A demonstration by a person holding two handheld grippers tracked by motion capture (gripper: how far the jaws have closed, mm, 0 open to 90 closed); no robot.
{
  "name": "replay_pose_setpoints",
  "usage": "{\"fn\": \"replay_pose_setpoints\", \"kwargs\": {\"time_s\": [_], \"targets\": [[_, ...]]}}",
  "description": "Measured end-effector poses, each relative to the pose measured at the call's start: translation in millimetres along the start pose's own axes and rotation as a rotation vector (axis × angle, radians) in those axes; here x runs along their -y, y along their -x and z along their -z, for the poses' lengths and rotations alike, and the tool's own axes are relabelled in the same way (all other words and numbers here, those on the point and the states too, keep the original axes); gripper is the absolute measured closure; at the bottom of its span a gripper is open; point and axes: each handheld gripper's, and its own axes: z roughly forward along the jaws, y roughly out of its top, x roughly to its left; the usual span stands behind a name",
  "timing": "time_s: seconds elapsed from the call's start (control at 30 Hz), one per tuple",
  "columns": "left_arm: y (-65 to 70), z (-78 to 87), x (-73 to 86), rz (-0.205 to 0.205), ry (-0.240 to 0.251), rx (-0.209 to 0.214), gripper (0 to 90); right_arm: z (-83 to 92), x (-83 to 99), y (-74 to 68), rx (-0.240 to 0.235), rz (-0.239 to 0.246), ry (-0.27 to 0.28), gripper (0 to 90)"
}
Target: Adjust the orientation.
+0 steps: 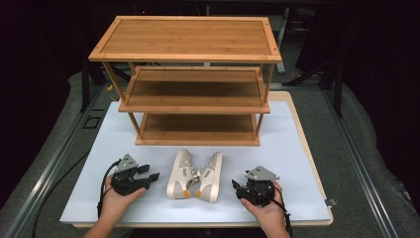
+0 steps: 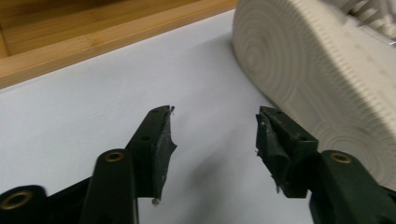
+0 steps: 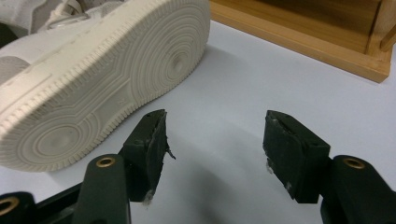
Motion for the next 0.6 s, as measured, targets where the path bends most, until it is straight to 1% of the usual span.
{"fn": "replay_pose_setpoints", "kwargs": {"time_s": [0.07, 0.13, 0.17, 0.2, 0.23, 0.3, 0.33, 0.4, 0.6], "targets": [[2.9, 2.6, -1.0, -0.001, 0.020, 0.007, 47.9, 0.8, 0.1, -0.8, 0.004, -0.002, 0.000, 39.5], [7.0, 7.6, -3.3, -0.031, 0.061, 0.016, 51.3, 1.9, -0.1, -1.5, -0.005, -0.003, 0.003, 40.1], [8.8, 9.4, -4.6, -0.038, 0.059, 0.015, 51.4, 2.4, -0.4, -1.5, -0.005, 0.002, 0.008, 40.1], [10.4, 10.2, -5.1, -0.041, 0.059, 0.016, 51.5, 2.8, -0.6, -1.9, 0.000, -0.003, 0.010, 40.1], [11.0, 10.1, -5.1, -0.038, 0.054, 0.022, 51.2, 3.0, -0.5, -1.9, 0.002, -0.008, 0.013, 40.1], [11.9, 7.0, -3.9, -0.031, 0.029, 0.030, 49.5, 2.9, 0.0, -1.7, -0.004, -0.007, 0.014, 40.1], [11.9, 5.7, -3.7, -0.023, 0.023, 0.034, 48.9, 3.2, 0.0, -1.7, -0.004, -0.005, 0.013, 40.1], [11.5, 5.1, -3.8, -0.022, 0.017, 0.035, 48.7, 3.6, -0.1, -1.9, 0.000, -0.005, 0.012, 40.0], [11.9, 7.8, -4.8, -0.013, 0.021, 0.023, 48.5, 3.4, -0.4, -2.0, -0.002, -0.008, 0.014, 39.4]]}}
